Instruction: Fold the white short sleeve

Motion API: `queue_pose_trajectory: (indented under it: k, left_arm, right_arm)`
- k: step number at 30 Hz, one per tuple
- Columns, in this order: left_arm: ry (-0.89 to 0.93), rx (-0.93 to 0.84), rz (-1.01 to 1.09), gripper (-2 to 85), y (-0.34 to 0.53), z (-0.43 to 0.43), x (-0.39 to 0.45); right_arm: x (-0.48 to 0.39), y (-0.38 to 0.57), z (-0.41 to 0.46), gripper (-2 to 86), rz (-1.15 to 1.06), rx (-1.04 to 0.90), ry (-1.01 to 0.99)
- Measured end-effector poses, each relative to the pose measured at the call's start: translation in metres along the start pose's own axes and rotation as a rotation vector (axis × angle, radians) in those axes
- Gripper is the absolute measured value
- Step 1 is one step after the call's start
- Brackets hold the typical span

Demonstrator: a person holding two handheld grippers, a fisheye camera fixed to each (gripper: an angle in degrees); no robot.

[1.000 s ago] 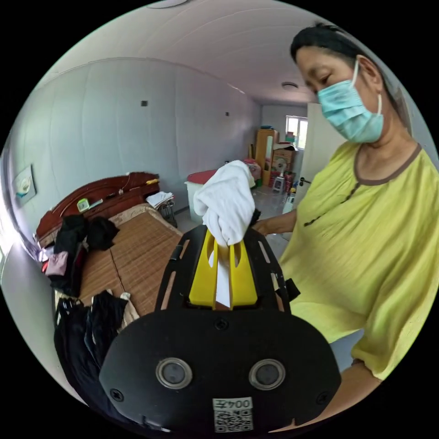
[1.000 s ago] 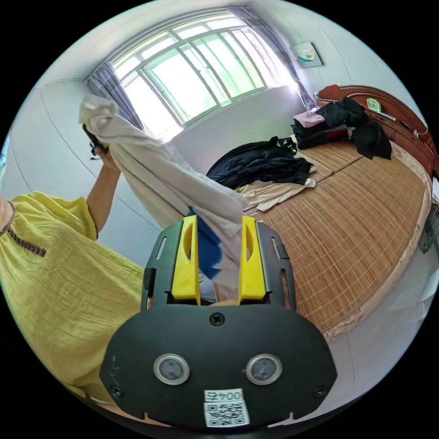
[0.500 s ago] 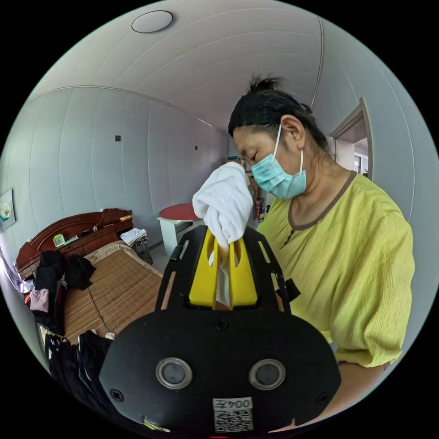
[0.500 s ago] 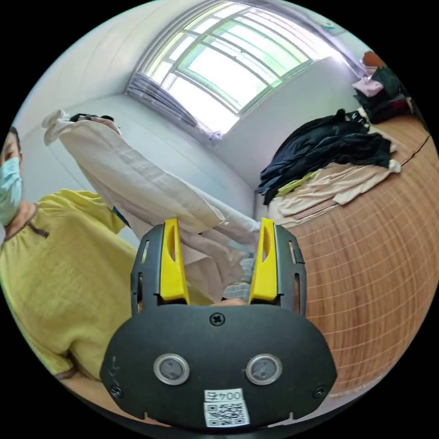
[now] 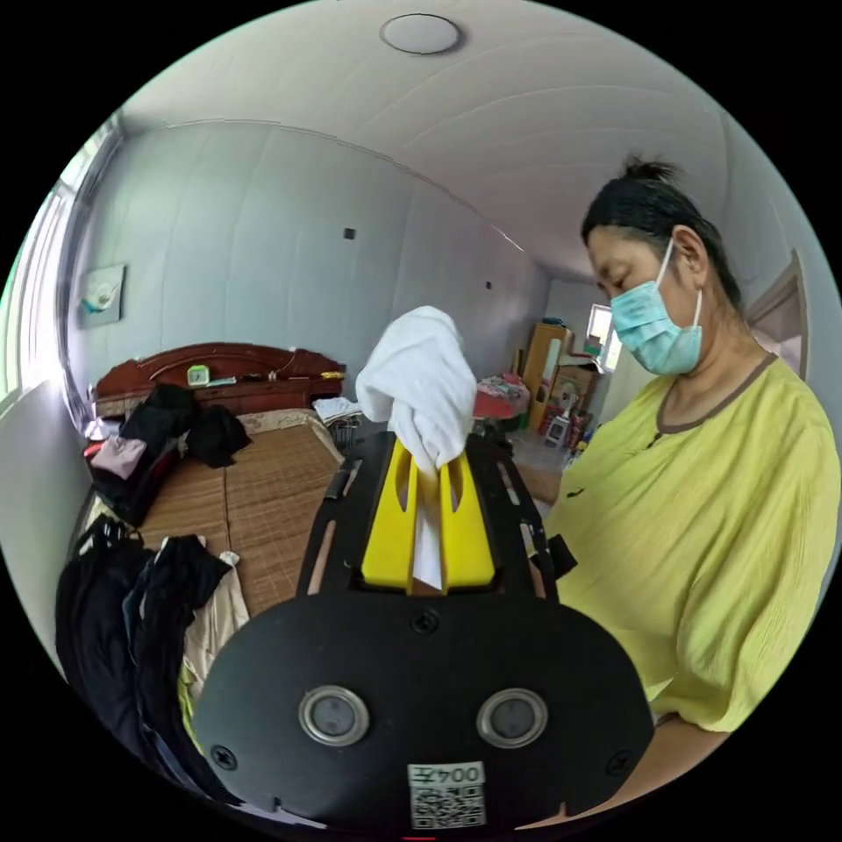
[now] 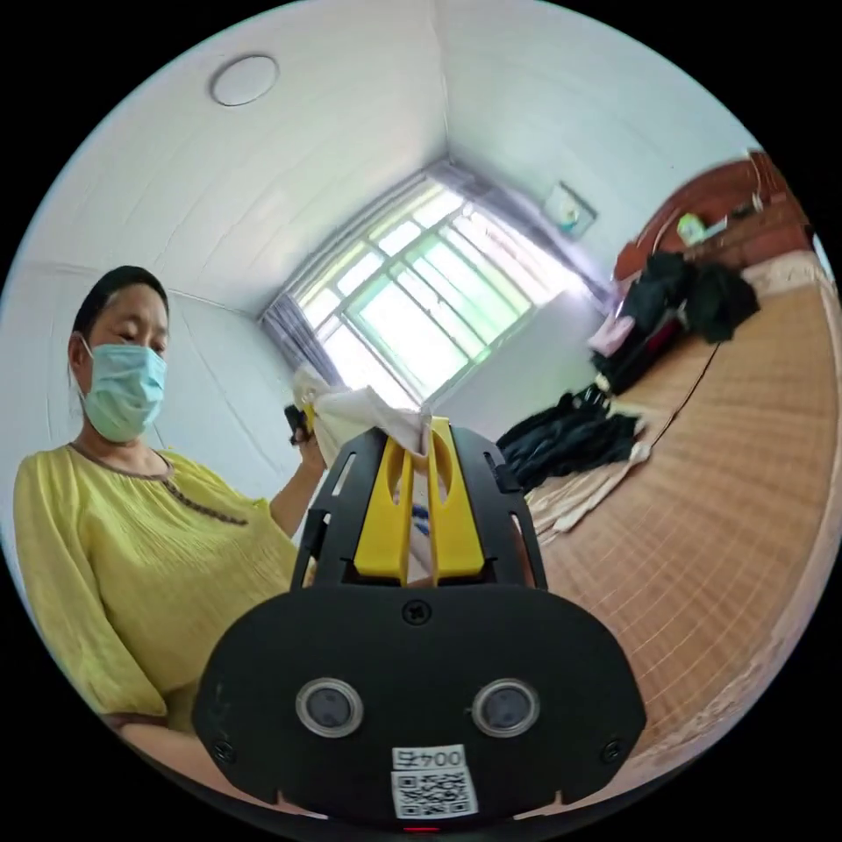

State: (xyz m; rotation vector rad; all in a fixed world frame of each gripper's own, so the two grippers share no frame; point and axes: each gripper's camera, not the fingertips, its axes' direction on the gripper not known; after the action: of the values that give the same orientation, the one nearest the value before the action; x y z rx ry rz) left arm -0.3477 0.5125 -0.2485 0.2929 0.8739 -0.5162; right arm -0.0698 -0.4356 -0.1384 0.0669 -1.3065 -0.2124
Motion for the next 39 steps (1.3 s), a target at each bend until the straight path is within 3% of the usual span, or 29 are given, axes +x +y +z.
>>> queue_pose_trajectory:
  k: [2, 4, 9, 14, 17, 20, 26, 32, 39]
  left_arm:
    - [0.012, -0.003, -0.033, 3.2, 0.004, 0.015, -0.011]
    - [0.025, -0.015, -0.051, 4.1, 0.008, 0.031, -0.019]
    - [-0.011, -0.166, -0.102, 5.9, 0.037, 0.105, -0.029]
    - [-0.316, -0.463, -0.157, 6.4, 0.119, 0.231, -0.034]
    - [-0.482, -0.713, -0.041, 6.6, 0.178, 0.325, -0.019]
    - [-0.469, -0.88, -0.05, 7.0, 0.226, 0.394, -0.018]
    - [-0.318, -1.162, -0.348, 11.3, 0.309, 0.458, -0.058]
    - [-0.327, -1.212, -0.486, 13.9, 0.329, 0.434, -0.07]
    - [-0.442, -1.15, -0.338, 14.4, 0.266, 0.443, -0.05]
  right_arm:
    - [-0.043, -0.034, -0.008, 1.6, -0.162, -0.112, 0.19]
    - [-0.07, -0.049, -0.007, 1.5, -0.243, -0.154, 0.257]
    - [-0.093, -0.046, -0.012, 1.5, -0.276, -0.138, 0.27]
    - [-0.037, 0.027, 0.015, 1.8, -0.017, -0.228, 0.332]
    - [0.006, 0.087, 0.042, 2.2, 0.178, -0.344, 0.408]
    - [0.047, 0.145, 0.054, 2.4, 0.377, -0.4, 0.449]
    - [0.107, 0.226, 0.062, 2.6, 0.647, -0.532, 0.585]
    - [0.124, 0.262, 0.089, 2.9, 0.684, -0.703, 0.59]
    - [0.123, 0.279, 0.116, 2.6, 0.617, -0.836, 0.556]
